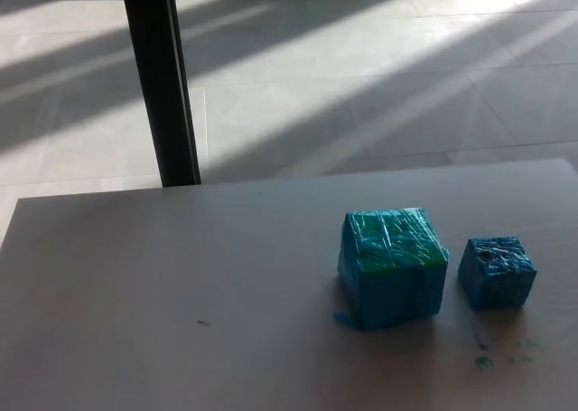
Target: The robot uses its right hand to pick up the small cube kept on the middle on the desk and place it on the bigger cube kept next to it
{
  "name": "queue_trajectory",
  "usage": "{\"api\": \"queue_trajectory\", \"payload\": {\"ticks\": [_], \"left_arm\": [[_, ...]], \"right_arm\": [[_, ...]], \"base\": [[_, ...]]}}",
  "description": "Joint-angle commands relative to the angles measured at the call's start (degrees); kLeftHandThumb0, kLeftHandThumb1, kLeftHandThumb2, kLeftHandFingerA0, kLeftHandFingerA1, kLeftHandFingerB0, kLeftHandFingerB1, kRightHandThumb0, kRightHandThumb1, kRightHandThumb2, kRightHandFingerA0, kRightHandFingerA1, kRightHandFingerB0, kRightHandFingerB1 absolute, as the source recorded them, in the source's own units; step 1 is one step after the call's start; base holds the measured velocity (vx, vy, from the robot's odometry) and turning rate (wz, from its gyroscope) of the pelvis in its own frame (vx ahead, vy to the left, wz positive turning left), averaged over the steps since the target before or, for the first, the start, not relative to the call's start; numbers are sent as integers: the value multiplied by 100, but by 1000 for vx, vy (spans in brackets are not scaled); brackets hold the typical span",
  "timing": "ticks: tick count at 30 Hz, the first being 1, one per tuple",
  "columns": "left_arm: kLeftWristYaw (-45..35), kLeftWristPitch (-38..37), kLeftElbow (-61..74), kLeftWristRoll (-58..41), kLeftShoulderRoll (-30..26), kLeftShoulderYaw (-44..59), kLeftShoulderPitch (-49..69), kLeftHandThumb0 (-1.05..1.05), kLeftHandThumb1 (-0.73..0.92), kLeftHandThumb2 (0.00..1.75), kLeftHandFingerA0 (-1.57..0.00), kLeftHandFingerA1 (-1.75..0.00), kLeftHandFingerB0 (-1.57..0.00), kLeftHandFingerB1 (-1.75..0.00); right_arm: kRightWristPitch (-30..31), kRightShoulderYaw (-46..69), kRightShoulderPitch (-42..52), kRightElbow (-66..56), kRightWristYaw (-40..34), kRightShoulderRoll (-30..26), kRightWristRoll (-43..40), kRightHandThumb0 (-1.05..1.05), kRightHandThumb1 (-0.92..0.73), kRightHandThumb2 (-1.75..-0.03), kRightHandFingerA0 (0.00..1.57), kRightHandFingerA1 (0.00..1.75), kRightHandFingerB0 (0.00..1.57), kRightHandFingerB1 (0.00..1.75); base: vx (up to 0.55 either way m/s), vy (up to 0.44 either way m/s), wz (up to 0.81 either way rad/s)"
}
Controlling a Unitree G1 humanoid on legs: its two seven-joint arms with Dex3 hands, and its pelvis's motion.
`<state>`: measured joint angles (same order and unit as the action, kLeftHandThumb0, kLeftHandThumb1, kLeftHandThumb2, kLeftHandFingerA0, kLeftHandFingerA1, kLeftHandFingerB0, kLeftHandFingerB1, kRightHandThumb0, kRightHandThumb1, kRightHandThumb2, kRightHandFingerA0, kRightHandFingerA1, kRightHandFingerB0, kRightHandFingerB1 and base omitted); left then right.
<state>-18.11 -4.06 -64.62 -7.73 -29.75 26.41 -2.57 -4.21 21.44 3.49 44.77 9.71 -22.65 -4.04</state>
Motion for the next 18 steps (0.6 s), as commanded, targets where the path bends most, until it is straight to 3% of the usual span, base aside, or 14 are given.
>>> {"api": "queue_trajectory", "payload": {"ticks": [1,2,4,5,7,9,10,11,12,13,14,15,17,18], "left_arm": [[-306,46,-294,-378,-221,231,-178,-105,31,120,-37,-170,-60,-174],[-251,153,-327,-461,-232,336,-197,-32,-21,78,-82,-105,-107,-118],[-317,334,-308,-658,-265,546,-200,-31,-25,76,-82,-104,-102,-115],[-334,443,-280,-699,-291,593,-213,-105,28,115,-50,-164,-70,-174],[-333,559,-297,-716,-319,649,-235,-105,28,120,-36,-171,-42,-175],[-338,591,-352,-664,-358,635,-215,-105,33,121,-45,-166,-49,-173],[-330,613,-344,-666,-370,641,-177,-62,-11,100,-45,-155,-52,-175],[-331,620,-344,-670,-373,641,-174,-62,-11,100,-45,-155,-52,-175],[-348,614,-336,-672,-378,641,-160,-105,26,115,-60,-164,-65,-173],[-384,634,-357,-728,-404,697,-125,-31,-27,75,-84,-105,-101,-115],[-399,683,-347,-778,-414,738,-117,-105,17,106,-57,-155,-65,-166],[-422,672,-330,-765,-423,721,-96,-105,15,105,-50,-159,-65,-175],[-409,647,-331,-759,-418,715,-85,-105,12,109,-55,-171,-51,-173],[-376,629,-364,-743,-415,700,-102,-105,13,107,-54,-162,-60,-174]], "right_arm": [[656,344,-48,-265,224,-195,-546,-74,-87,-67,6,36,10,32],[849,464,-79,-366,135,-181,-627,-74,-88,-68,4,36,8,29],[1105,714,-174,-462,-36,-143,-815,-71,-86,-67,5,33,10,27],[1283,913,-227,-548,-83,-140,-997,-71,-88,-67,2,30,8,26],[1405,1127,-306,-568,10,-213,-1153,-78,-73,-108,0,29,4,23],[1434,1360,-393,-443,-189,-315,-1157,-75,-67,-106,0,33,9,33],[1533,1511,-432,-407,-277,-331,-1238,-77,-67,-103,1,31,8,33],[1569,1556,-444,-415,-280,-323,-1225,-77,-67,-103,1,31,8,33],[1658,1591,-504,-401,-388,-337,-1208,-71,-83,-66,7,33,14,29],[1677,1663,-745,-114,-493,-531,-1159,-78,-67,-103,2,35,8,33],[1762,1700,-789,-145,-584,-613,-1119,-71,-85,-67,7,33,12,27],[1889,1757,-842,-265,-710,-656,-1111,-71,-66,-102,2,41,4,37],[1963,1840,-1007,-308,-860,-757,-1112,-71,-84,-67,9,31,12,26],[2021,1883,-1075,-361,-880,-805,-1149,-76,-67,-100,4,40,7,34]], "base": [[0,0,0],[0,0,0],[0,0,0],[0,0,0],[0,0,0],[0,0,0],[0,0,0],[0,0,0],[0,0,0],[0,0,0],[0,0,0],[0,0,0],[0,0,0],[0,0,0]]}}
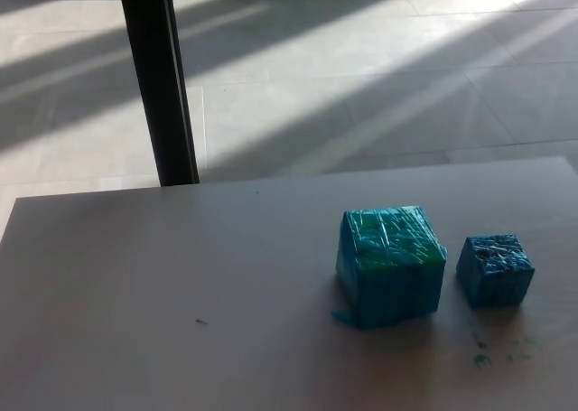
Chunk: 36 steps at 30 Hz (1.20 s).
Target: The robot uses its right hand to pick up the small cube kept on the middle on the desk and place it on the bigger cube kept next to it
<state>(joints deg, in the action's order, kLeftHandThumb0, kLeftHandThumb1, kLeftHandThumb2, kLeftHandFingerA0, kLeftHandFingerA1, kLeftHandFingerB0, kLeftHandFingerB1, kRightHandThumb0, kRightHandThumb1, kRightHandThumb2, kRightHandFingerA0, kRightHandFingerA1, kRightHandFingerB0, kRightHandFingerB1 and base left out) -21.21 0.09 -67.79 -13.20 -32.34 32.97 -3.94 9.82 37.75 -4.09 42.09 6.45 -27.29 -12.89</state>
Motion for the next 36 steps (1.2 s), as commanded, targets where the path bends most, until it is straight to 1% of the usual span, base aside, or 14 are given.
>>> {"api": "queue_trajectory", "payload": {"ticks": [1,2,4,5,9,11,13,14,23,26,28,29,30,36], "left_arm": [[-73,212,-63,-201,-156,39,28,-105,13,105,-53,-160,-62,-173],[-61,242,-74,-241,-147,60,11,-31,-26,75,-88,-107,-103,-116],[-87,253,-38,-287,-172,80,67,-30,-27,74,-94,-110,-105,-117],[-57,256,-6,-309,-154,91,74,-30,-27,75,-90,-108,-104,-116],[-70,242,-28,-307,-169,54,100,-31,-26,75,-87,-107,-102,-116],[-39,235,-18,-225,-189,-36,123,-31,-24,77,-85,-106,-99,-115],[-79,218,-6,-215,-197,-73,196,-66,-19,98,-41,-153,-47,-175],[-38,178,-8,-168,-194,-125,216,-63,-22,95,-43,-148,-52,-170],[-44,108,-8,-219,-185,-209,227,-102,19,114,-63,-163,-61,-174],[-26,87,12,-187,-166,-259,229,-31,-23,78,-92,-109,-101,-115],[-44,48,10,-155,-175,-311,245,-31,-23,77,-92,-109,-100,-115],[-40,73,11,-157,-185,-332,242,-69,-17,99,-39,-148,-59,-175],[-1,79,24,-130,-187,-370,251,-65,-21,95,-42,-143,-61,-169],[119,64,-9,-186,-134,-347,224,-105,16,113,-53,-158,-63,-170]], "right_arm": [[645,296,-387,-113,-577,-375,-290,-76,-83,-66,8,30,13,26],[612,403,-638,-96,-633,-478,-380,-85,-65,-105,2,35,9,35],[628,414,-837,-149,-707,-514,-367,-84,-63,-106,1,41,4,42],[502,419,-919,-238,-614,-536,-392,-85,-83,-66,5,46,9,43],[492,355,-1337,-609,-256,-691,-563,-43,-34,-101,5,59,0,54],[455,238,-1389,-736,-130,-723,-528,-94,-76,-63,0,84,4,69],[728,-116,-1602,-1333,98,-746,-537,-86,-79,-64,3,82,8,59],[922,-272,-1678,-1666,51,-705,-532,-40,-44,-105,5,57,0,53],[1135,-1518,-1996,-2454,911,-600,-522,-81,-69,-103,0,25,0,17],[611,-2245,-2108,-2302,1091,-578,-38,-82,-62,-100,0,29,13,33],[580,-2478,-2171,-2284,996,-531,71,-75,-75,-63,9,38,17,29],[503,-2656,-2219,-2248,945,-508,188,-37,-43,-102,3,53,0,48],[423,-2989,-2368,-2190,794,-475,512,-62,-65,-60,17,45,26,31],[164,-3785,-3087,-1544,971,-629,1053,-66,-60,-59,10,44,20,28]], "base": [[0,0,0],[0,0,0],[0,0,0],[0,0,0],[0,0,0],[0,0,0],[0,0,0],[0,0,0],[0,0,0],[0,0,0],[0,0,0],[0,0,0],[0,0,0],[0,0,0]]}}
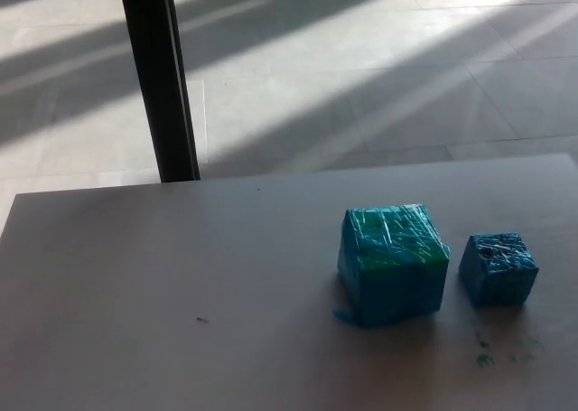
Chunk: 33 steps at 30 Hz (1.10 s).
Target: The robot uses its right hand to pick up the small cube kept on the middle on the desk and place it on the bigger cube kept next to it
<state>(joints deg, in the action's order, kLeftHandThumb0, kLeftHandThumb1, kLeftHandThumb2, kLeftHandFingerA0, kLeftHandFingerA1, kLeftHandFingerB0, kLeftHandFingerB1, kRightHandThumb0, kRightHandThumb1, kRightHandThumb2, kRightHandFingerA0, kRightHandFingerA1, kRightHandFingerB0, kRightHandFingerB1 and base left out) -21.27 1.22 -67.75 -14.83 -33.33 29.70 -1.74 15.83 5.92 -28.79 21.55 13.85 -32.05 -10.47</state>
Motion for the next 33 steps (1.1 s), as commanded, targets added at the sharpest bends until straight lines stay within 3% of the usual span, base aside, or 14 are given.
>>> {"api": "queue_trajectory", "payload": {"ticks": [1,4,8,10,11,13,15,17,19,24,25,27,28,33], "left_arm": [[153,-69,0,23,-37,-62,12,-105,16,113,-53,-158,-63,-170],[131,-36,-27,-27,-39,-26,-17,-105,33,128,-43,-171,-46,-174],[161,-144,-61,77,-36,-135,-31,-104,33,126,-45,-164,-67,-174],[120,-85,-63,-2,-29,-82,-43,-59,-18,101,-49,-163,-61,-175],[134,-101,-67,15,-27,-97,-47,-105,23,119,-42,-166,-73,-171],[58,-242,-56,53,-23,-140,-4,-105,14,112,-34,-168,-63,-175],[112,-318,-33,121,-21,-209,31,-105,20,114,-33,-173,-71,-175],[63,-164,-50,48,-30,-175,11,-30,-27,75,-73,-101,-107,-117],[72,-118,-79,26,-38,-164,-24,-30,-27,75,-71,-99,-106,-116],[146,-198,22,88,-51,-238,29,-30,-28,75,-80,-104,-117,-121],[157,-218,-16,98,-51,-250,16,-105,21,108,-38,-169,-95,-144],[159,-245,-73,98,-53,-266,-1,-105,21,108,-38,-169,-95,-144],[149,-213,-111,48,-53,-226,-18,-30,-26,76,-76,-102,-116,-120],[149,-233,-94,24,-30,-248,-43,-30,-26,76,-74,-101,-112,-119]], "right_arm": [[-406,-645,-703,581,278,-155,804,-66,-60,-59,10,44,20,28],[-531,-1017,-1117,983,335,-217,1105,-38,-34,-95,4,54,0,49],[-730,-1695,-1765,1572,464,-378,1746,-90,-53,-94,6,23,4,21],[-731,-1912,-1914,1669,504,-417,1886,-91,-54,-94,3,13,11,15],[-812,-2042,-1993,1784,516,-429,1980,-92,-64,-61,0,15,0,25],[-803,-2588,-2217,2027,547,-417,2458,-105,-56,-98,0,1,0,0],[-814,-2986,-2314,2197,433,-341,2809,-105,-74,-65,0,0,0,0],[-743,-3184,-2359,2353,262,-181,2915,-105,-76,-66,0,0,0,0],[-701,-3272,-2397,2455,191,-101,2910,-105,-57,-101,0,0,0,0],[-543,-3432,-2450,2785,72,214,2868,-105,-76,-67,0,0,0,0],[-527,-3434,-2456,2847,53,281,2846,-105,-76,-67,0,0,0,0],[-518,-3434,-2484,2952,43,368,2834,-105,-76,-67,0,0,0,0],[-528,-3426,-2484,3031,31,453,2816,-105,-58,-100,0,0,0,0],[-621,-3301,-2503,3251,11,669,2872,-105,-74,-66,0,0,0,0]], "base": [[0,0,0],[0,0,0],[0,0,0],[0,0,0],[0,0,0],[0,0,0],[0,0,0],[0,0,0],[0,0,0],[0,0,0],[0,0,0],[0,0,0],[0,0,0],[0,0,0]]}}
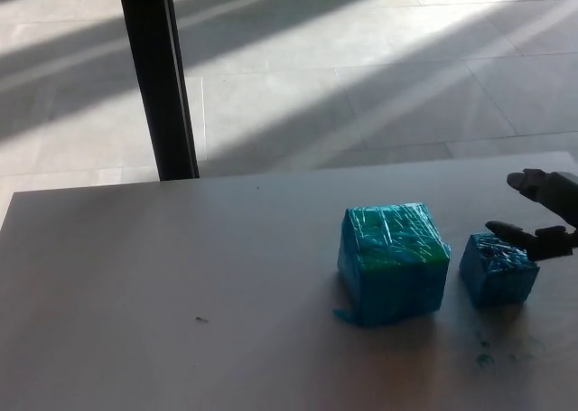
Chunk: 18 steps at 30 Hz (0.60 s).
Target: The robot uses its right hand to pick up the small cube kept on the middle on the desk and place it on the bigger cube kept next to it
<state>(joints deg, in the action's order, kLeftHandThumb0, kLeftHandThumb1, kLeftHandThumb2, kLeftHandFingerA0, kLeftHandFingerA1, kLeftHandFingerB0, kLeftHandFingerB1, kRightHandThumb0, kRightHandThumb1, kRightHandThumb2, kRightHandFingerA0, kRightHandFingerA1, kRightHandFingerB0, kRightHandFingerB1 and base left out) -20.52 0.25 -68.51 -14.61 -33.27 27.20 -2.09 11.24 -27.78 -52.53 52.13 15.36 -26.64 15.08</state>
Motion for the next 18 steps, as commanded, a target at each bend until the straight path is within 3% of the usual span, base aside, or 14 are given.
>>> {"api": "queue_trajectory", "payload": {"ticks": [1,2,3,4,5,6,7,8,14,15,16,17,18], "left_arm": [[80,-149,-34,48,-48,-47,-27,-105,16,115,-27,-174,-65,-141],[58,-172,-93,53,-59,-51,-34,-27,-23,77,-70,-97,-114,-117],[72,-195,-91,75,-60,-78,-32,-105,20,108,-30,-169,-93,-133],[86,-183,-111,68,-54,-80,-40,-105,25,115,-23,-175,-76,-117],[107,-179,-121,73,-47,-94,-42,-45,-24,92,-35,-159,-87,-150],[117,-195,-123,95,-43,-125,-37,-105,22,114,-26,-172,-68,-129],[99,-215,-126,104,-48,-146,-35,-105,22,114,-26,-172,-68,-129],[74,-233,-134,93,-57,-155,-19,-30,-26,76,-68,-98,-112,-118],[112,-227,-121,114,-136,-232,-61,-30,-27,75,-71,-99,-114,-118],[66,-242,-122,105,-155,-235,-59,-52,-16,98,-39,-161,-82,-151],[96,-235,-136,99,-154,-233,-76,-105,19,108,-38,-165,-90,-139],[147,-219,-156,96,-160,-231,-115,-105,19,108,-38,-165,-90,-139],[115,-214,-171,104,-181,-242,-146,-27,-23,77,-74,-99,-116,-117]], "right_arm": [[-123,115,-138,232,-110,202,312,-105,-73,-64,0,0,0,0],[-142,133,-147,276,-125,237,329,-105,-73,-64,0,0,0,0],[-124,190,-146,292,-124,268,314,-105,-72,-65,0,0,0,1],[-164,216,-136,305,-134,283,330,-105,-71,-64,0,0,0,0],[-224,215,-148,367,-130,309,369,-105,-71,-65,0,0,0,0],[-302,181,-178,473,-108,345,426,-105,-70,-64,0,0,0,0],[-334,168,-191,517,-91,360,460,-105,-70,-64,0,0,0,0],[-371,169,-191,581,-41,392,471,-105,-53,-101,0,0,0,1],[-135,45,-201,582,448,412,623,-105,-59,-102,0,1,0,1],[-79,32,-212,656,659,442,607,-92,-59,-64,0,0,0,5],[-60,-16,-229,701,760,452,655,-96,-54,-92,0,10,0,4],[-38,-81,-251,749,873,458,725,-96,-54,-92,0,10,0,4],[-68,-130,-249,736,955,442,765,-92,-52,-89,0,14,0,5]], "base": [[0,0,0],[0,0,0],[0,0,0],[0,0,0],[0,0,0],[0,0,0],[0,0,0],[0,0,0],[0,0,0],[0,0,0],[0,0,0],[0,0,0],[0,0,0]]}}
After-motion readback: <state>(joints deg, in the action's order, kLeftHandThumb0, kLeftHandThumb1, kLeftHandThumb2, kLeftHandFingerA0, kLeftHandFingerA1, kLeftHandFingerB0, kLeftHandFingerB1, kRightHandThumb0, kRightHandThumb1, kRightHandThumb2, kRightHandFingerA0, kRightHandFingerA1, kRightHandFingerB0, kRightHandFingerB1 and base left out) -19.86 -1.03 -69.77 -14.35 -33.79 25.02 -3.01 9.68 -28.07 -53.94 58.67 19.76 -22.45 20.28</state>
